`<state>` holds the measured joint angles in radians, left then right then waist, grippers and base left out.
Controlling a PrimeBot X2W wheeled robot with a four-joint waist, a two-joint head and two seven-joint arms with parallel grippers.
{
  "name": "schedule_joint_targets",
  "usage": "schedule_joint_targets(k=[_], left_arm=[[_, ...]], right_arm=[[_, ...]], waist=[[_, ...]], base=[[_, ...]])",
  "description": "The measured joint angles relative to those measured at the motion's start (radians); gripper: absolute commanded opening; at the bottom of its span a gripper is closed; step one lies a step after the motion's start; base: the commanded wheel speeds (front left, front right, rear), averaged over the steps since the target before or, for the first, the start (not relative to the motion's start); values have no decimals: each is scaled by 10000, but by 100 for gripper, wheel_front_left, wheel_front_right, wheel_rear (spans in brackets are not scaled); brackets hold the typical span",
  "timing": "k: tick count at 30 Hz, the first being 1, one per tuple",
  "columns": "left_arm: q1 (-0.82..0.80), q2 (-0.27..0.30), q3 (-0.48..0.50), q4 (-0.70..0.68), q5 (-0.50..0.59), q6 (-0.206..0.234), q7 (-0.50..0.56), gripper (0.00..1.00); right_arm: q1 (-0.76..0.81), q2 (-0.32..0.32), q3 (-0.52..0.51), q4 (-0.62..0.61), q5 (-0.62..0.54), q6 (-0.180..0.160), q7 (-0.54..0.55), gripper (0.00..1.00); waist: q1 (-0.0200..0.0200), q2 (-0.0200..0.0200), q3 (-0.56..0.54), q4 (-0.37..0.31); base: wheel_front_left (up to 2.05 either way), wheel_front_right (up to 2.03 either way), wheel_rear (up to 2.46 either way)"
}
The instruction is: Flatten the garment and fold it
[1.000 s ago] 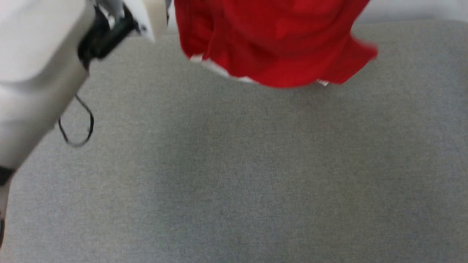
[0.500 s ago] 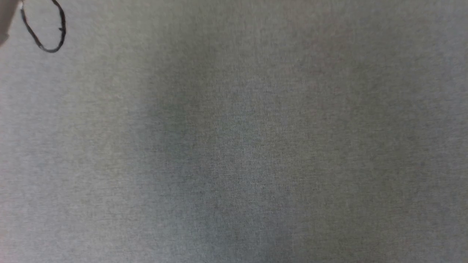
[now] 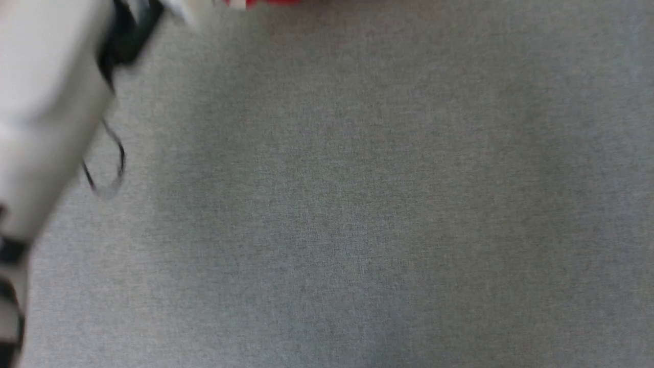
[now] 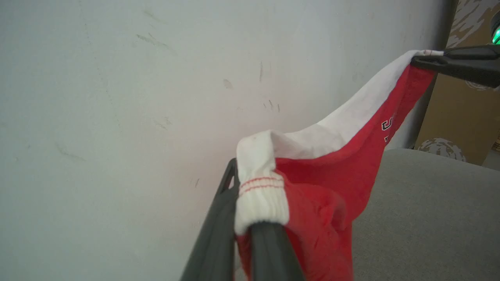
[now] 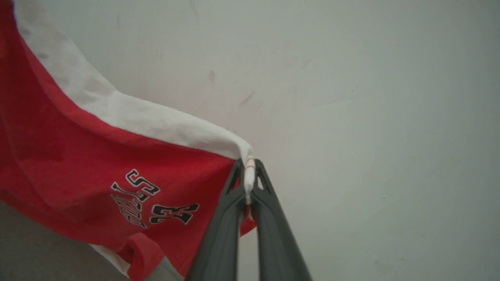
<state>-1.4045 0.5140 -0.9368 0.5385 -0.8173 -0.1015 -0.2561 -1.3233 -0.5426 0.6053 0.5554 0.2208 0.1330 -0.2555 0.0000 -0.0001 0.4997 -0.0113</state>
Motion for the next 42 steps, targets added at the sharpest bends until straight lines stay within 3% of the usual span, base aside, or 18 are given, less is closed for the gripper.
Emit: schedule_joint_targets(k=[14,20,28,34,38,42], left_arm=[[7890,803,731,-3058,980,1160,-10,0],[9816,911,500,-3250,1377,1283,-10,0],[11461,1039,31,-3381,1490,1473,-10,0],[11524,1087,240,-3730,1597,1555,-10,0],[10873,874,719,-3726,1597,1551,-10,0],[10022,550,1166,-3421,1442,1369,-10,0]], right_arm=[[7611,-1122,8,-3162,268,0,-12,0],[10557,-997,-940,-3814,347,0,88,0],[13825,-270,-2134,-4813,42,0,276,0],[13927,-15,-3145,-5662,-384,0,453,0],[12703,71,-3476,-6067,-669,0,560,0],[11118,-125,-3129,-5718,-717,0,947,0]], waist=[[-4,0,-1907,-40],[-4,0,-2667,-128],[-3,0,-3563,-136],[-2,0,-3883,50],[-1,0,-3815,225],[0,0,-3518,312]], base=[[0,0,0],[0,0,0],[0,0,0],[0,0,0],[0,0,0],[0,0,0]])
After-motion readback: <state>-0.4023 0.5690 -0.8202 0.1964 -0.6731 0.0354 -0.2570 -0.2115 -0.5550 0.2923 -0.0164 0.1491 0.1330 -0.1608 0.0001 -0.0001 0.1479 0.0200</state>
